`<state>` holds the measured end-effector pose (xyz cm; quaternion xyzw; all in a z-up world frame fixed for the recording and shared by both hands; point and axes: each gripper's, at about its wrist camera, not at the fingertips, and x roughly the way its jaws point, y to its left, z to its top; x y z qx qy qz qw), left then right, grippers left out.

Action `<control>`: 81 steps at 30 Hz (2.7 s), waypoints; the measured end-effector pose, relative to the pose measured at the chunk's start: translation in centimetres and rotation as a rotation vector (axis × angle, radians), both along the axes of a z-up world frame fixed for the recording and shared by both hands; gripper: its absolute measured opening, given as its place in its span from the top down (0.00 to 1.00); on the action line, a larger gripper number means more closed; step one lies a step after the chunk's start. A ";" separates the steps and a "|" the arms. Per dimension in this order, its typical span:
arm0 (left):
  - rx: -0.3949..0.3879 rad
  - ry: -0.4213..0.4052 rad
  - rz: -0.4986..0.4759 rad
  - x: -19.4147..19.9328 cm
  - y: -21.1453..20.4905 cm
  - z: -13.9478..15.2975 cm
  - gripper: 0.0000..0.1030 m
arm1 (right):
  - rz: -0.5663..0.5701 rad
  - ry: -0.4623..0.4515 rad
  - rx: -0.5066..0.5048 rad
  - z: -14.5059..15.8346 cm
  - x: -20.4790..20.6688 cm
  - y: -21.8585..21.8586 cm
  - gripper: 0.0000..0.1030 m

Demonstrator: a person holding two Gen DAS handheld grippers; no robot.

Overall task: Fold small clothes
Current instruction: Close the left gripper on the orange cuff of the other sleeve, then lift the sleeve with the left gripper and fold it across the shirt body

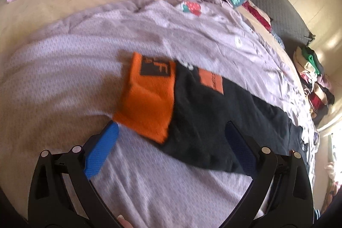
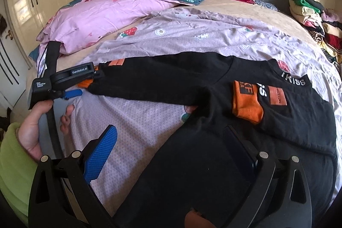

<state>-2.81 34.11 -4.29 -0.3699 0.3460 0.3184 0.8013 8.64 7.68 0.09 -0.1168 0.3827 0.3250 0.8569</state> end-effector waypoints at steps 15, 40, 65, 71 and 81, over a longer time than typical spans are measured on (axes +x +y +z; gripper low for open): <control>0.109 -0.109 -0.105 0.9 -1.3 4.4 0.91 | -0.107 0.045 0.075 0.0 1.1 -3.4 0.04; 0.161 -0.293 -0.395 7.4 -12.2 12.6 0.92 | -0.346 0.018 0.222 2.3 1.3 -14.2 0.04; 0.171 -0.399 -0.614 13.8 -22.9 16.8 0.94 | -0.544 0.025 0.352 2.9 1.7 -24.0 0.04; 0.159 -0.418 -0.677 15.2 -26.0 17.3 0.94 | -0.604 0.035 0.369 2.7 1.7 -26.4 0.04; 0.150 -0.342 -0.810 18.3 -30.9 14.0 0.94 | -0.702 0.056 0.386 2.0 1.9 -29.9 0.04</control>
